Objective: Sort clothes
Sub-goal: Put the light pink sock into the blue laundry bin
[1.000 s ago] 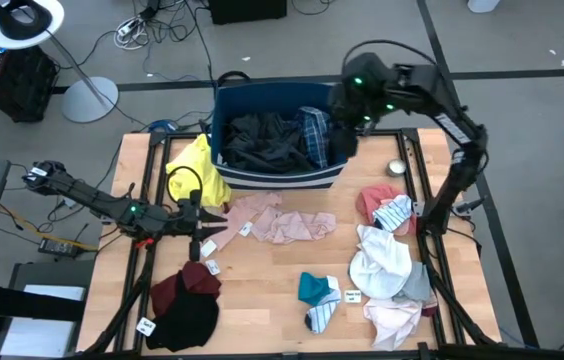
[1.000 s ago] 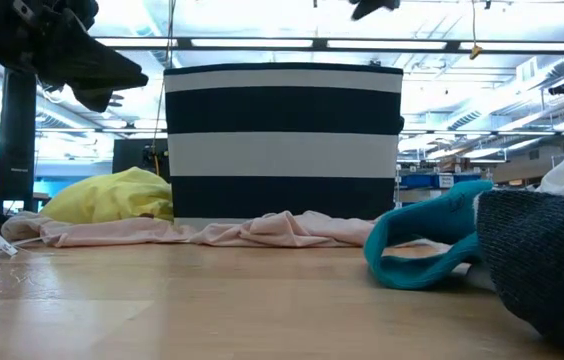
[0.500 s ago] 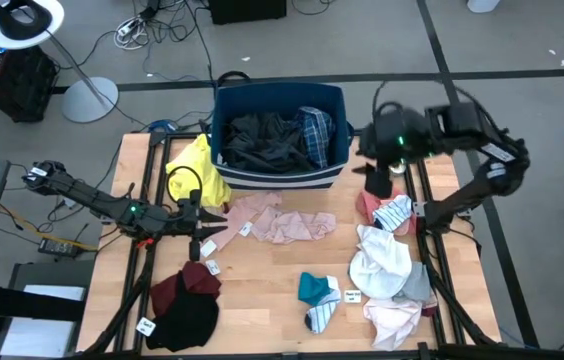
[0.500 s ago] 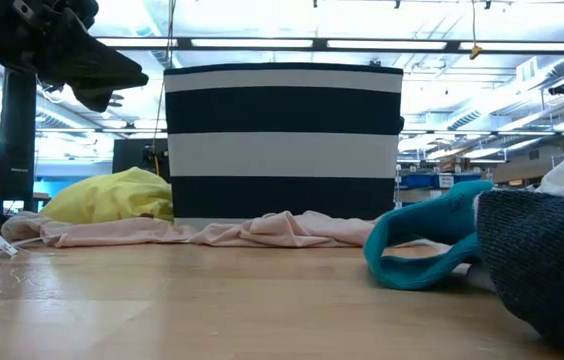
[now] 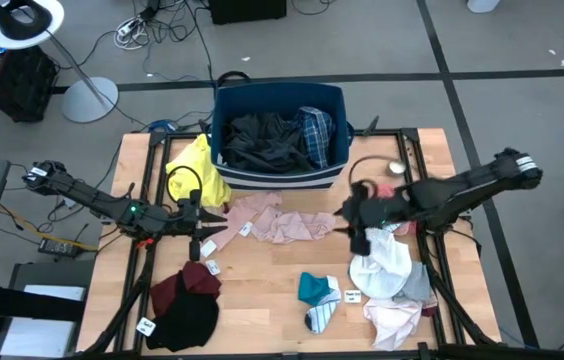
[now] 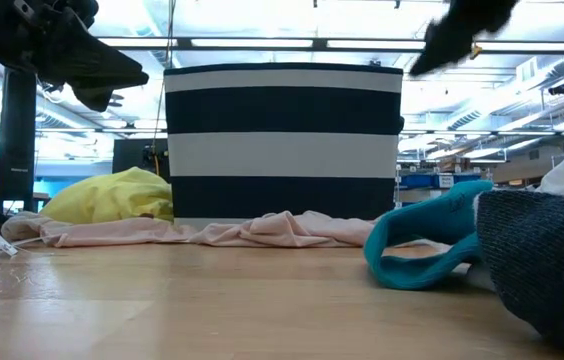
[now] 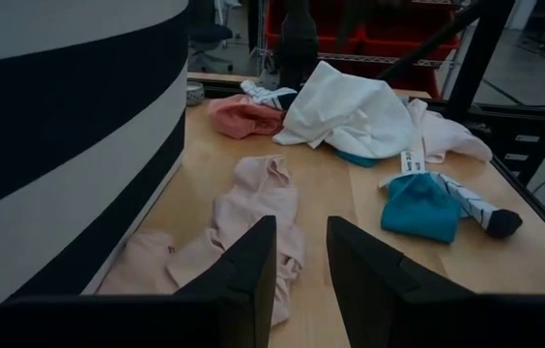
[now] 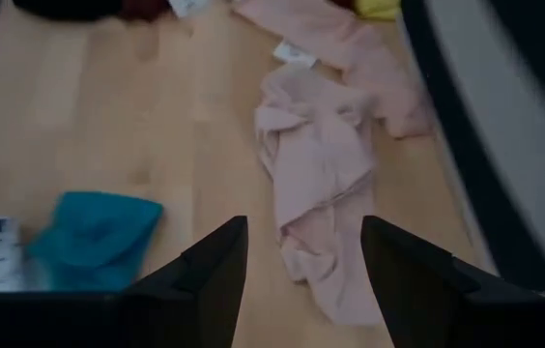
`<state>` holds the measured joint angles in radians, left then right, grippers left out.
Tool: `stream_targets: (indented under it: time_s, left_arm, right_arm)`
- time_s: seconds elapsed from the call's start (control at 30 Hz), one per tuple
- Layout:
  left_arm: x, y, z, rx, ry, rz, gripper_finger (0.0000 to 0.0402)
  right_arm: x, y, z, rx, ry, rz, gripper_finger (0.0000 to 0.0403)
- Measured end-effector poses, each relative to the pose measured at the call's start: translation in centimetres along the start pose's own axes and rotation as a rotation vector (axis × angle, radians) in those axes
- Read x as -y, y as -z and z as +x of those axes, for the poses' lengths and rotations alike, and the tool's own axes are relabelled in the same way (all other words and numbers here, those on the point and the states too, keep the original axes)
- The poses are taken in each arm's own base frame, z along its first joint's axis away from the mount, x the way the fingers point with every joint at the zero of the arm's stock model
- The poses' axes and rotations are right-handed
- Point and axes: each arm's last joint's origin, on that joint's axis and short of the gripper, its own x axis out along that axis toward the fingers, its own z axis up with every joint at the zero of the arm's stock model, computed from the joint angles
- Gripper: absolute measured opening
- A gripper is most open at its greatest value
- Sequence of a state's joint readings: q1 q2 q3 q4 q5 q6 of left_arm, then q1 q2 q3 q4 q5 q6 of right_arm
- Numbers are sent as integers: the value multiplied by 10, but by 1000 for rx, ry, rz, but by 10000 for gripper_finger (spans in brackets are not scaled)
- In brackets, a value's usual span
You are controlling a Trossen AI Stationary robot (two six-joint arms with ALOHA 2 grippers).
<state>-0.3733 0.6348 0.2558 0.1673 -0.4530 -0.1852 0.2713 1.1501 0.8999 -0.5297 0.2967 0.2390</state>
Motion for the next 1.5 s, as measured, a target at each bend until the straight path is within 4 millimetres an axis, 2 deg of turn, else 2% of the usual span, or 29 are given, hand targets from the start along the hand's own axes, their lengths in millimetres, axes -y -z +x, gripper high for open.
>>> stream_targets:
  time_s: [0.23,0.47,0.67,0.73,0.8,0.9,0.97,1.17,1.5]
  left_arm:
    - [0,0,0,1,0,-3,99]
    - [0,0,0,-1,0,-2,99]
    - [0,0,0,-1,0,-1,99]
    - [0,0,0,-2,0,-1,99]
    - [0,0,0,-4,-1,0,99]
    - [0,0,0,-4,-1,1,99]
    - [0,0,0,-3,-1,1,99]
    - [0,0,0,-4,-1,1,99]
    - [0,0,0,-2,-3,2,99]
  right_arm:
    - [6,39,71,156,33,58,201]
    - [12,66,125,83,24,64,199]
    - [12,83,159,48,19,54,190]
    - [13,86,165,53,13,58,169]
    - [13,86,168,58,8,60,131]
    - [13,85,167,55,-3,58,44]
    - [13,83,162,51,-18,23,17]
    - [17,53,126,203,-27,8,10]
    - [28,6,49,483,-6,-55,5]
